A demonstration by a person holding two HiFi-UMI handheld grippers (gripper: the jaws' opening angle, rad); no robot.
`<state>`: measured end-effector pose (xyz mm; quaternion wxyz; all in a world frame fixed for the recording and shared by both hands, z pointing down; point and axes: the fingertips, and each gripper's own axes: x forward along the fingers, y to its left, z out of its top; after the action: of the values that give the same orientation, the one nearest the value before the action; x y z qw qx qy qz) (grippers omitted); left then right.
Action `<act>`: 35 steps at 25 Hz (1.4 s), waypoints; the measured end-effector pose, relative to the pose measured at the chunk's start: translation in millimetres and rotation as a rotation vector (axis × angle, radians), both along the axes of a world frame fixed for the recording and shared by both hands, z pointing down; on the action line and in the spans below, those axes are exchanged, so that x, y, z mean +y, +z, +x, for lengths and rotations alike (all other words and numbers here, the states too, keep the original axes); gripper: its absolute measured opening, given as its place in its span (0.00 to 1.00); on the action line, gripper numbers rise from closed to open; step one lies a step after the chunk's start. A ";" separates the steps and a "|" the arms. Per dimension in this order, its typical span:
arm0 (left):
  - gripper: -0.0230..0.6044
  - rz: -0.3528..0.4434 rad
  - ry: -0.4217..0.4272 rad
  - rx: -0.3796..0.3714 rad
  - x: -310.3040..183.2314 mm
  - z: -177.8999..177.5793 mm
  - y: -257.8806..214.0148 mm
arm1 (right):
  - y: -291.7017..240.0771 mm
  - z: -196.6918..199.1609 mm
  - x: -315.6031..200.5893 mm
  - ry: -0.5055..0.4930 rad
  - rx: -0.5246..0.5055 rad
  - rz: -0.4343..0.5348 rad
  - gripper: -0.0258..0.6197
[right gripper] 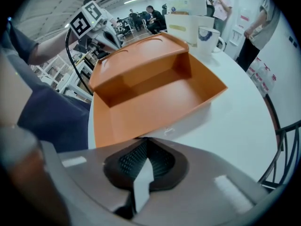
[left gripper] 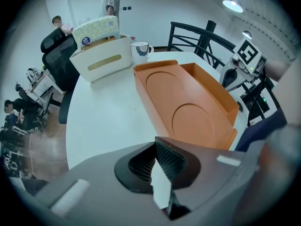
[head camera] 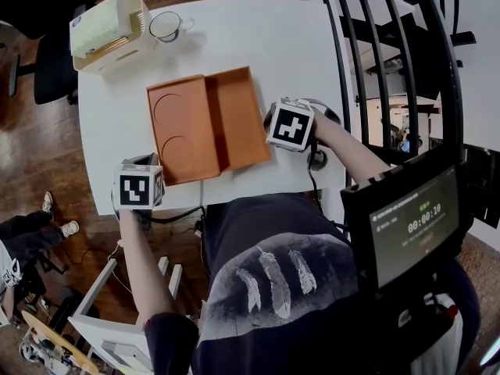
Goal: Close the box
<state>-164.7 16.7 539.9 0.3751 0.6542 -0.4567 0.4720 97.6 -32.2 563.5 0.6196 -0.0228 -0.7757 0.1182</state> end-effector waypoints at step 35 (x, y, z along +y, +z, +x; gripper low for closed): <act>0.06 -0.023 0.046 0.009 -0.4 1.8 -3.8 | -16.5 -49.5 -17.0 -0.070 -0.107 0.126 0.05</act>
<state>-162.9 16.3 536.1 0.3736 0.6623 -0.4344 0.4828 48.1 -49.3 547.0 0.5810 -0.0172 -0.8124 0.0463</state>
